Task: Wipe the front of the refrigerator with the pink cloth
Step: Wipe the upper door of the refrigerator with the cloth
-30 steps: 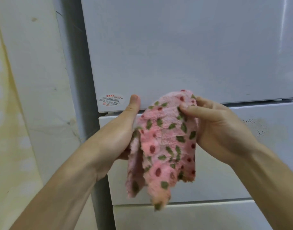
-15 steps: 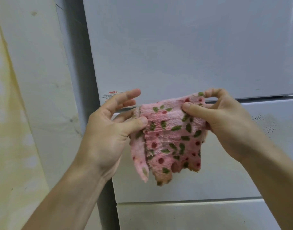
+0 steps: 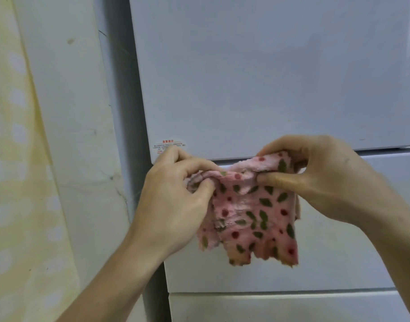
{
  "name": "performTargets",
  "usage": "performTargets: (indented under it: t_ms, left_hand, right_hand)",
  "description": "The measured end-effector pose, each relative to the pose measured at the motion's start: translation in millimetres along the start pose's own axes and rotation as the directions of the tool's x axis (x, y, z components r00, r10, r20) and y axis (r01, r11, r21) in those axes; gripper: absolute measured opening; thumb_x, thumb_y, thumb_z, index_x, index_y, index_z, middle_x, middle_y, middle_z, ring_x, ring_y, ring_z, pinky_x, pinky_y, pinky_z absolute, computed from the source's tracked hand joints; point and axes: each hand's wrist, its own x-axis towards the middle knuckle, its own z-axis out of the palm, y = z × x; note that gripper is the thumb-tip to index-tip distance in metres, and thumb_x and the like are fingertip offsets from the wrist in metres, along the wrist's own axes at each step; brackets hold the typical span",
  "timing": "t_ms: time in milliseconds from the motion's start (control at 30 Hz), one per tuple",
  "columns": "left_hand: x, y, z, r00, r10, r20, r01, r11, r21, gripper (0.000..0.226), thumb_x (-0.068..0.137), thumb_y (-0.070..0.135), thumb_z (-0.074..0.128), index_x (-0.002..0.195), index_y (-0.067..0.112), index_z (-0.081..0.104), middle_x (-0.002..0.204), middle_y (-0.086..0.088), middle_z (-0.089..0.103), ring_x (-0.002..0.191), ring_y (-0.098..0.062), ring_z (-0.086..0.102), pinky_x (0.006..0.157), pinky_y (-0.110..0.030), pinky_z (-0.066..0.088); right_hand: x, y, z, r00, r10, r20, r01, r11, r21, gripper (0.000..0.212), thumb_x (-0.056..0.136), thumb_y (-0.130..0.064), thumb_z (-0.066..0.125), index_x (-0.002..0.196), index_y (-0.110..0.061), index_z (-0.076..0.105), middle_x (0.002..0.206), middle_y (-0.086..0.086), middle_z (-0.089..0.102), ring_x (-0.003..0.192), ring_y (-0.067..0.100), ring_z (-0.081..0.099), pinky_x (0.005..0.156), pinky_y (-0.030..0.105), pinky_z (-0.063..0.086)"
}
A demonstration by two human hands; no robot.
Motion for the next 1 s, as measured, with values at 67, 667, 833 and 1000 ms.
performTargets:
  t_ms: [67, 667, 833, 1000]
  left_hand:
    - [8.5, -2.7, -3.6, 1.0, -0.022, -0.005, 0.022, 1.0, -0.019, 0.022, 0.093, 0.016, 0.072, 0.086, 0.036, 0.075, 0.095, 0.018, 0.065, 0.099, 0.004, 0.061, 0.079, -0.002, 0.039]
    - [101.3, -57.1, -5.7, 0.723, 0.363, -0.588, -0.304, 0.931, 0.202, 0.028, 0.101, 0.014, 0.053, 0.126, 0.007, 0.065, 0.129, -0.002, 0.062, 0.124, -0.019, 0.054, 0.11, -0.038, 0.044]
    - [110.2, -72.8, -10.4, 0.801, 0.214, -0.558, -0.234, 0.971, 0.037, 0.047, 0.107, 0.019, 0.035, 0.152, 0.012, 0.048, 0.156, -0.001, 0.049, 0.144, -0.012, 0.044, 0.121, -0.027, 0.033]
    - [109.0, -85.3, -2.5, 0.848, 0.093, -0.522, -0.208, 0.964, -0.166, 0.052, 0.111, 0.029, 0.028, 0.162, 0.02, 0.033, 0.165, 0.01, 0.038, 0.145, 0.011, 0.035, 0.117, -0.013, 0.031]
  right_hand:
    - [4.2, 1.2, 3.1, 0.997, -0.003, -0.083, -0.005, 0.995, -0.095, 0.023, 0.073, -0.055, 0.082, 0.072, -0.033, 0.076, 0.061, -0.019, 0.062, 0.053, 0.003, 0.055, 0.053, 0.013, 0.043]
    - [81.4, -17.2, 138.2, 0.791, -0.511, -0.337, 0.25, 0.772, -0.584, 0.068, 0.104, -0.057, 0.053, 0.164, -0.03, 0.033, 0.173, 0.021, 0.013, 0.162, 0.037, 0.003, 0.133, 0.044, 0.003]
    - [141.9, -60.2, 128.9, 0.739, -0.55, -0.389, 0.188, 0.722, -0.666, 0.061, 0.108, -0.067, 0.027, 0.165, -0.043, 0.022, 0.175, 0.015, 0.01, 0.162, 0.039, 0.002, 0.131, 0.058, -0.001]
    - [151.4, -62.5, 132.7, 0.718, -0.557, -0.418, 0.183, 0.73, -0.658, 0.057, 0.113, -0.053, 0.032, 0.166, -0.034, 0.025, 0.173, 0.02, 0.012, 0.162, 0.04, 0.005, 0.129, 0.06, 0.01]
